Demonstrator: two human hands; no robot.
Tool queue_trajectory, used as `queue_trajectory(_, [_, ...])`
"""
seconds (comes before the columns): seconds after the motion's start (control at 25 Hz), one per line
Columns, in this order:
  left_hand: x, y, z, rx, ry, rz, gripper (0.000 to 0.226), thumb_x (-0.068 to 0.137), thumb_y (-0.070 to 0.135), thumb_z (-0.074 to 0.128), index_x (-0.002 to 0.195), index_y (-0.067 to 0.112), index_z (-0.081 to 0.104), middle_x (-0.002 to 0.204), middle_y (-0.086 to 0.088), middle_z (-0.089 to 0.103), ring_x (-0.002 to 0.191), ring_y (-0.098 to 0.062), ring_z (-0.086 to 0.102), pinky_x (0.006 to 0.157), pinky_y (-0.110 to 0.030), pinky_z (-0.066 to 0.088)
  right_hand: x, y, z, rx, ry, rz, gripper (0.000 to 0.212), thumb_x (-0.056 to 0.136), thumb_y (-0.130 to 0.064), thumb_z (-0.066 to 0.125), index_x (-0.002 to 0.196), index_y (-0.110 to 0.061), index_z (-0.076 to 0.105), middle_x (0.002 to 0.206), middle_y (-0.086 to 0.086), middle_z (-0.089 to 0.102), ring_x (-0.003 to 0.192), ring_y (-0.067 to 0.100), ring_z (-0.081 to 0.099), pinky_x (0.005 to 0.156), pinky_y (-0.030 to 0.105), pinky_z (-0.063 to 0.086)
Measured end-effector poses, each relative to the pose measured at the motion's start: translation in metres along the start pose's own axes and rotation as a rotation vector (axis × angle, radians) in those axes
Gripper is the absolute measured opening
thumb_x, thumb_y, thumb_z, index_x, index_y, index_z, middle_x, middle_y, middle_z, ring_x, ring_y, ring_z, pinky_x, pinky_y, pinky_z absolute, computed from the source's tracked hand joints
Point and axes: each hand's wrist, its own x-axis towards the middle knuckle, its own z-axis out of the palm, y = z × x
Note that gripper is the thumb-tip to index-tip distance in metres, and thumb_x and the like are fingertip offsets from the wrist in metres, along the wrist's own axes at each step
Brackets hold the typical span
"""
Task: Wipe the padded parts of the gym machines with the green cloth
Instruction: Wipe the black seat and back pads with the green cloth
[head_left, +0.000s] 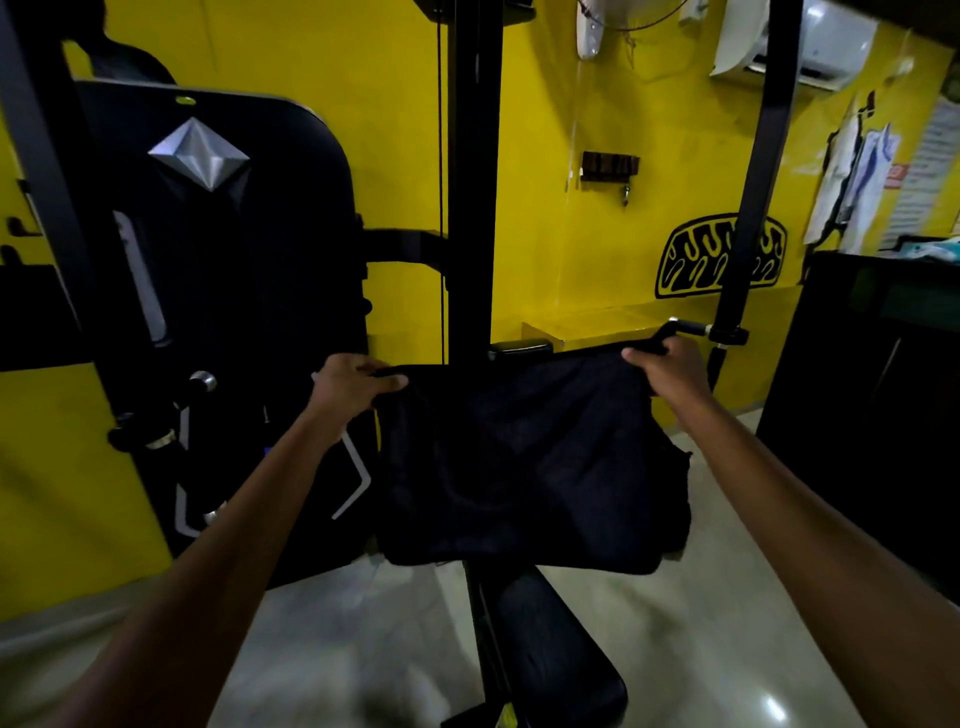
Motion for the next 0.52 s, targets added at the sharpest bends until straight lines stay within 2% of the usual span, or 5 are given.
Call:
queue_trajectory(0.12, [-0.002, 0.014, 0.03, -0.067, -0.052, -0.02, 0.011, 0.078, 0.013, 0.076, 0.08, 0.006, 0.069, 0.092, -0.017, 0.07, 0.085, -0.026, 0.068, 0.072, -0.031, 0.058, -0.019, -0.022, 0.019, -0.016, 0.03, -0.009, 0.044, 0.081, -0.022, 0.073, 0.048, -0.014, 0.045, 0.051, 0.001, 0.044, 0.051, 0.013, 0.043, 0.051, 0.033, 0.032])
queue_trajectory(0.2, [-0.003, 0.028, 0.058, -0.091, -0.102, -0.019, 0.013, 0.08, 0.011, 0.075, 0.083, 0.0, 0.07, 0.095, -0.022, 0.069, 0.088, -0.031, 0.067, 0.082, -0.042, 0.055, -0.032, -0.034, 0.039, -0.057, -0.08, -0.049, 0.042, 0.078, -0.025, 0.076, 0.049, -0.006, 0.051, 0.052, 0.008, 0.05, 0.053, 0.02, 0.052, 0.055, 0.044, 0.045])
queue_trajectory(0.28, [-0.004, 0.043, 0.084, -0.089, -0.116, -0.005, 0.012, 0.082, 0.008, 0.073, 0.087, -0.002, 0.07, 0.091, -0.023, 0.068, 0.084, -0.03, 0.064, 0.084, -0.046, 0.054, -0.046, -0.047, 0.058, -0.098, -0.178, -0.106, 0.036, 0.079, -0.026, 0.074, 0.052, -0.009, 0.056, 0.065, 0.014, 0.06, 0.066, 0.025, 0.064, 0.063, 0.046, 0.051])
queue_trajectory(0.36, [-0.006, 0.056, 0.103, -0.042, -0.125, 0.018, 0.009, 0.084, 0.005, 0.07, 0.09, -0.002, 0.07, 0.086, -0.019, 0.065, 0.079, -0.027, 0.061, 0.082, -0.046, 0.054, -0.054, -0.057, 0.071, -0.123, -0.223, -0.154, 0.021, 0.083, -0.025, 0.069, 0.073, -0.007, 0.071, 0.083, 0.016, 0.071, 0.08, 0.03, 0.068, 0.071, 0.042, 0.055])
queue_trajectory(0.52, [-0.001, 0.065, 0.106, 0.042, -0.232, 0.035, 0.011, 0.082, 0.003, 0.066, 0.09, -0.005, 0.068, 0.082, -0.019, 0.062, 0.077, -0.025, 0.059, 0.08, -0.047, 0.054, -0.057, -0.07, 0.068, 0.052, -0.405, -0.011, 0.017, 0.088, -0.003, 0.058, 0.099, 0.005, 0.069, 0.099, 0.018, 0.07, 0.079, 0.029, 0.069, 0.076, 0.042, 0.059])
